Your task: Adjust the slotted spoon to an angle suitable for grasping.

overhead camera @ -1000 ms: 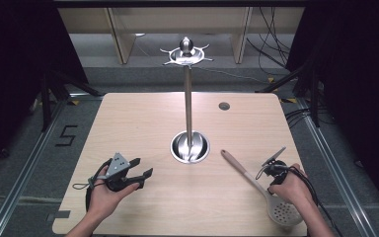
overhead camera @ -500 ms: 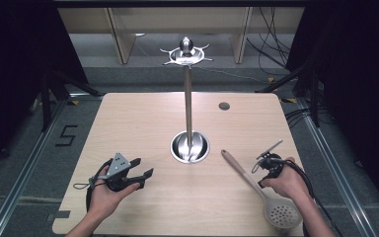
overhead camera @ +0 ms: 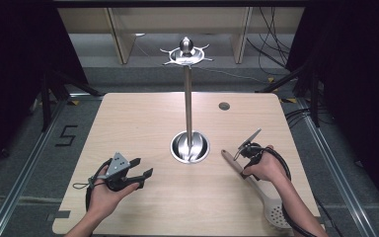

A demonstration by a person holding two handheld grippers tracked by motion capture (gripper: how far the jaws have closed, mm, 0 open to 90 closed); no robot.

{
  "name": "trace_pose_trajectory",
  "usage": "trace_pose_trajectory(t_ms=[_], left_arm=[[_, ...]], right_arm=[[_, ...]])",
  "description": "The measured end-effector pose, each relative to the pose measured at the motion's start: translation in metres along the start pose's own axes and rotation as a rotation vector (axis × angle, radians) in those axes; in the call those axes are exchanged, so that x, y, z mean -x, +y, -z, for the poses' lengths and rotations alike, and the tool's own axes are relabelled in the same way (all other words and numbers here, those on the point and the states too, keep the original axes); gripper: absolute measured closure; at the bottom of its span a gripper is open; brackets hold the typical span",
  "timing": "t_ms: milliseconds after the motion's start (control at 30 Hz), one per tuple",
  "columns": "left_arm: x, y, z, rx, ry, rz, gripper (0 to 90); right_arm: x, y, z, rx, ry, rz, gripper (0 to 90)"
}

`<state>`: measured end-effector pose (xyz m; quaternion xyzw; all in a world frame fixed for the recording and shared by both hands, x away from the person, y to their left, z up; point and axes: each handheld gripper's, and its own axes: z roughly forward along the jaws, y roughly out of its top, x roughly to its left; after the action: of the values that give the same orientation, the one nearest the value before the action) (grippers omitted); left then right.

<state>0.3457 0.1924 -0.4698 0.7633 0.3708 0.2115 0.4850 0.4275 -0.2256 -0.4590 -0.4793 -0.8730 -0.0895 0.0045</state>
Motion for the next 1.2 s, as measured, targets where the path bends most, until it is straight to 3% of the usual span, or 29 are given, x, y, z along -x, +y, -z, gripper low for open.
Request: trace_pose_trajectory(t_ms=[233,767,967,1200], left_arm=[[0.000,0.000,0.000,-0.002,-0.001,0.000,37.4],[0.000,0.000,0.000,-0.002,-0.002,-0.002,37.5],[0.000,0.000,0.000,-0.001,0.000,-0.001,37.5],[0.001,0.000,0.000,0.002,0.001,0.000,37.5]], right_arm=[[0.001,0.008,-0.007,-0.011,-0.009,0.023,69.0],[-0.001,0.012,-0.010,-0.008,-0.033,0.002,73.7],[-0.002,0.005,-0.003,0.051,-0.043,-0.024,73.9],[-0.003,-0.008,0.021,0.149,-0.056,-0.035,74.0]])
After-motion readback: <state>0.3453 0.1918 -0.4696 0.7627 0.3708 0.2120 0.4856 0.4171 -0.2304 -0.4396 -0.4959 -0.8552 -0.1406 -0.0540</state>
